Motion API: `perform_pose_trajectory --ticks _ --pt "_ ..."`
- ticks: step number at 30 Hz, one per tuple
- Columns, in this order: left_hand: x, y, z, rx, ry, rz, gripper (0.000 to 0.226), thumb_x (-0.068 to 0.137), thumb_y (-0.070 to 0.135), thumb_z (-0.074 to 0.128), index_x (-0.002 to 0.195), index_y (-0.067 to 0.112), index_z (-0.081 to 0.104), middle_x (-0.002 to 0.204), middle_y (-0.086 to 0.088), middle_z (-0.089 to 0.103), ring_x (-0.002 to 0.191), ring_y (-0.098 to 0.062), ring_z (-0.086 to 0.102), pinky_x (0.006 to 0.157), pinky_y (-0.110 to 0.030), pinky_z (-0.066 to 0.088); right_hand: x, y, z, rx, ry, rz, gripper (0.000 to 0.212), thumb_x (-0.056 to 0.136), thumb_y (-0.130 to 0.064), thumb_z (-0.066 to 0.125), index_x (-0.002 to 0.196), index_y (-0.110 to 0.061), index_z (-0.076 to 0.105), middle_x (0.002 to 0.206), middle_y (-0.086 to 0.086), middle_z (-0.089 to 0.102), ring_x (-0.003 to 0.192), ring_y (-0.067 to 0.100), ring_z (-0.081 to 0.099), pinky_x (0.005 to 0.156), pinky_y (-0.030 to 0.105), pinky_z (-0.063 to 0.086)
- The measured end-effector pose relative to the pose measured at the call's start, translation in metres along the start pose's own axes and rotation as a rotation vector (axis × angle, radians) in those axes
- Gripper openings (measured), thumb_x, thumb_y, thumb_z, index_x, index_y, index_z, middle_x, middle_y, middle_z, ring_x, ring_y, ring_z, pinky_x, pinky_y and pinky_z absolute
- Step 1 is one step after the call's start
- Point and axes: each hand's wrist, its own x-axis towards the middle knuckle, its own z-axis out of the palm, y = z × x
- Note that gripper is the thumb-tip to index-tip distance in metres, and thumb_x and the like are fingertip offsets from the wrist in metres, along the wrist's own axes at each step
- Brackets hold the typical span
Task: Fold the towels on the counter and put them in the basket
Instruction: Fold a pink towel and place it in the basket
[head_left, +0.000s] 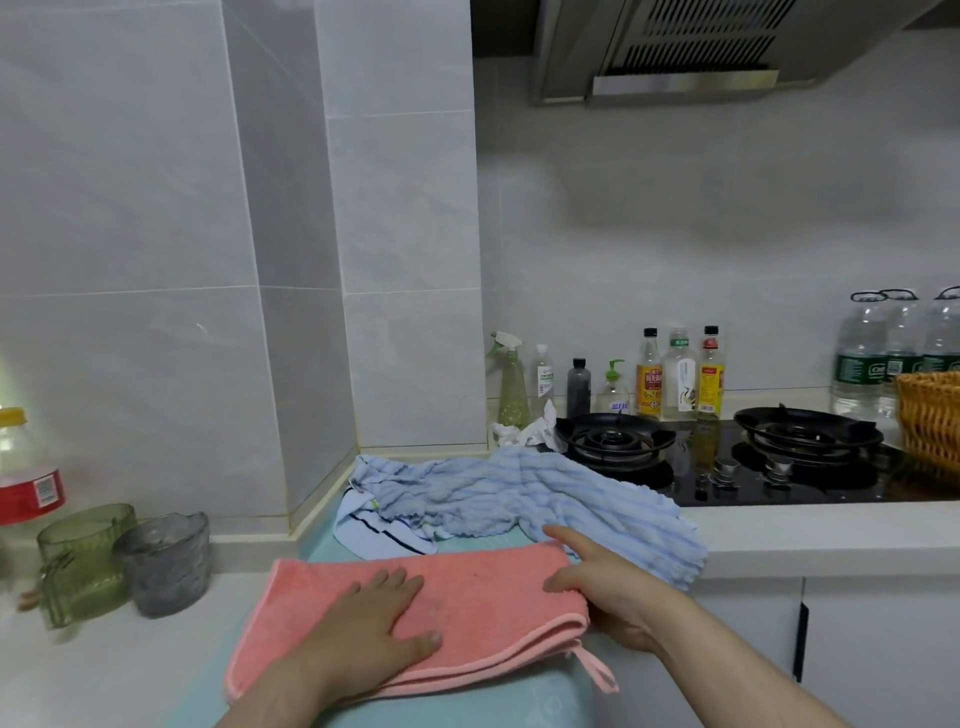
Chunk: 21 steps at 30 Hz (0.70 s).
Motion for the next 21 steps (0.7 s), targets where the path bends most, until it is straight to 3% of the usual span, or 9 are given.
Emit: perform_pose_trajectory --ticks 3,6,9,11,13,15,17,19,21 --pt "-0.004 0.005 -0.003 -0.03 -0.019 -0.015 0.117 0.053 0.098 0.03 0.151 0.039 0.009 0.162 0.011 0.001 0.148 -0.007 0.0 0.12 -0.033 0.0 0.002 0.003 -0.002 0.085 -0.099 0.009 0.066 0.079 0.012 0.057 0.135 -0.023 0.052 0.126 0.016 0.055 0.098 0.034 0.064 0.078 0.04 0.056" --pt "-0.004 0.02 -0.017 -0.044 0.006 0.015 0.103 0.068 0.078 0.051 0.152 0.037 0.007 0.161 0.013 -0.002 0.148 -0.006 -0.003 0.121 -0.032 0.002 -0.007 0.002 -0.013 0.171 -0.127 -0.044 0.078 0.063 0.01 0.063 0.136 -0.018 0.051 0.131 0.016 0.051 0.113 0.038 0.058 0.096 0.047 0.048" --pt "0.005 0.05 -0.023 -0.043 -0.05 0.037 0.118 0.061 0.08 0.059 0.154 0.033 0.003 0.161 0.012 -0.007 0.148 -0.009 -0.007 0.121 -0.033 0.0 -0.017 -0.001 -0.03 0.204 -0.144 -0.084 0.08 0.066 0.016 0.061 0.139 -0.013 0.046 0.129 0.014 0.052 0.105 0.035 0.059 0.087 0.041 0.048" --pt "0.013 0.065 -0.014 -0.011 -0.118 0.051 0.137 0.044 0.095 0.047 0.154 0.03 -0.002 0.161 0.007 -0.01 0.148 -0.012 -0.009 0.121 -0.037 -0.003 -0.024 -0.005 -0.036 0.204 -0.145 -0.088 0.078 0.072 0.021 0.054 0.142 -0.01 0.042 0.128 0.014 0.05 0.104 0.032 0.058 0.078 0.035 0.05" --pt "0.022 0.069 -0.002 0.057 -0.143 0.065 0.145 0.031 0.1 0.029 0.153 0.029 -0.007 0.161 0.003 -0.013 0.148 -0.015 -0.01 0.121 -0.042 -0.004 -0.026 -0.009 -0.035 0.158 -0.143 -0.083 0.087 0.063 0.017 0.055 0.145 -0.01 0.039 0.13 0.013 0.048 0.109 0.033 0.057 0.077 0.034 0.051" --pt "0.029 0.067 0.004 0.089 -0.148 0.037 0.147 0.029 0.101 0.024 0.153 0.029 -0.008 0.161 0.003 -0.014 0.148 -0.015 -0.011 0.12 -0.045 -0.004 -0.026 -0.015 -0.031 0.095 -0.126 -0.07 0.093 0.06 0.013 0.056 0.147 -0.013 0.036 0.131 0.011 0.047 0.11 0.032 0.057 0.077 0.033 0.052" --pt "0.029 0.068 0.004 0.071 -0.151 0.026 0.147 0.028 0.1 0.023 0.153 0.029 -0.006 0.161 0.005 -0.011 0.149 -0.014 -0.008 0.12 -0.043 -0.002 -0.029 -0.027 -0.024 -0.001 -0.097 -0.089 0.09 0.069 0.012 0.06 0.148 -0.021 0.035 0.129 0.008 0.045 0.104 0.031 0.06 0.075 0.034 0.054" --pt "0.023 0.067 0.005 -0.145 -0.084 0.014 0.139 0.033 0.098 0.035 0.153 0.032 0.009 0.159 0.014 0.009 0.148 -0.013 0.009 0.12 -0.038 0.007 -0.034 -0.043 -0.011 -0.155 -0.043 -0.141 0.083 0.078 0.008 0.06 0.147 -0.029 0.034 0.127 0.006 0.042 0.088 0.024 0.064 0.064 0.03 0.054" --pt "0.019 0.057 0.007 -0.589 0.127 -0.05 0.1 0.058 0.079 0.063 0.143 0.031 0.041 0.144 0.013 0.041 0.132 -0.012 0.04 0.11 -0.029 0.031 -0.033 -0.057 0.007 -0.205 -0.011 -0.189 0.083 0.08 0.004 0.061 0.147 -0.033 0.031 0.128 0.007 0.041 0.072 0.019 0.063 0.051 0.025 0.05"
